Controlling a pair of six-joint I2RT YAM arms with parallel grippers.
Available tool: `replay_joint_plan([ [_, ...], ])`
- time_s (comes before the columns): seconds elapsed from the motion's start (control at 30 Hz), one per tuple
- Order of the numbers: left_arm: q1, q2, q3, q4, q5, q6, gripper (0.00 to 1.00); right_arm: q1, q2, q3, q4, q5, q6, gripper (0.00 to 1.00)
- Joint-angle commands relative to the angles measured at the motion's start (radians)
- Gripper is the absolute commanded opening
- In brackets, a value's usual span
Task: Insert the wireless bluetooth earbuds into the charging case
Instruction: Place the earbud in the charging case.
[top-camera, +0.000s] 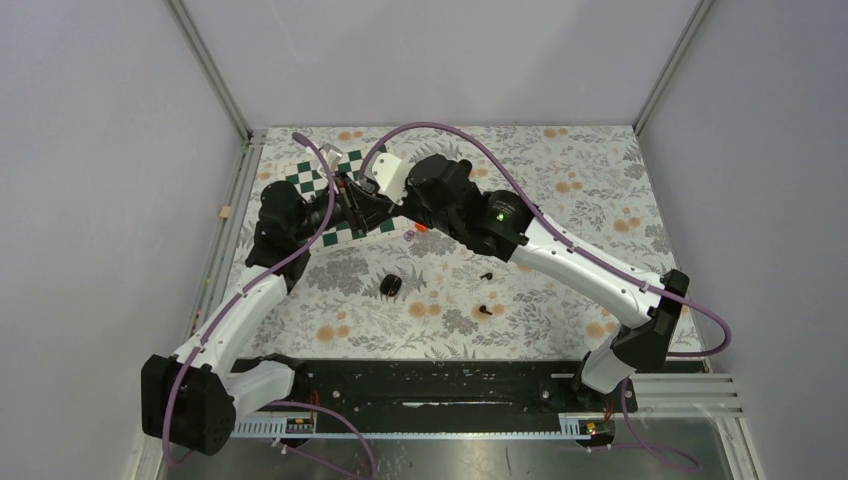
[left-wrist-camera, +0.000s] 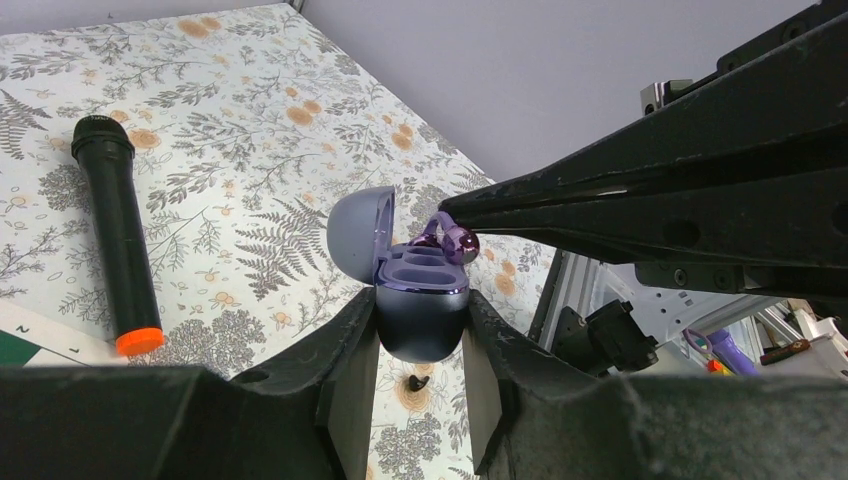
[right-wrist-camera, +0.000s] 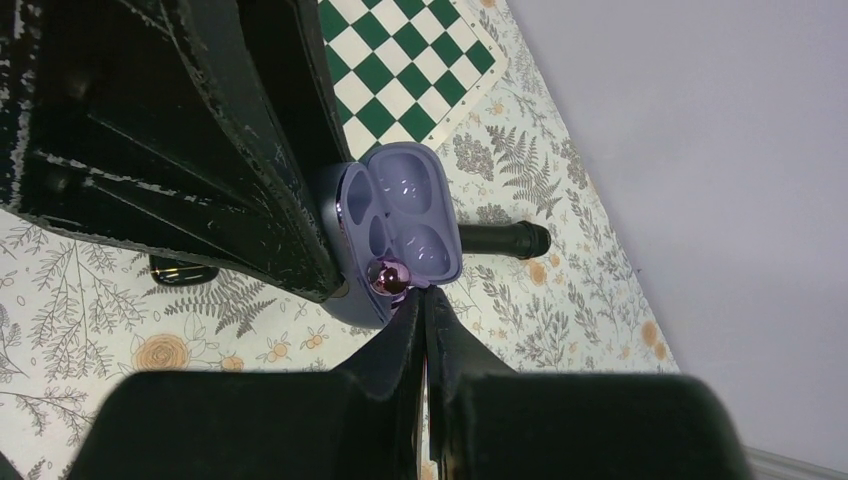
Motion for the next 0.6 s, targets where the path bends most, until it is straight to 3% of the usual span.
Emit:
replay_joint_plan([
  [0.0,-0.002,-0.005,0.028,0.085,-0.027,-0.01,0.0,0.016,0.008,0.034,-0.02,-0.055,0.015,0.0],
  [0.57,-0.003,-0.057,-0.013,0.113,0.053,0.052,0.0,0.015,0.026,0.04,-0.058,0.016,-0.028,0.0],
])
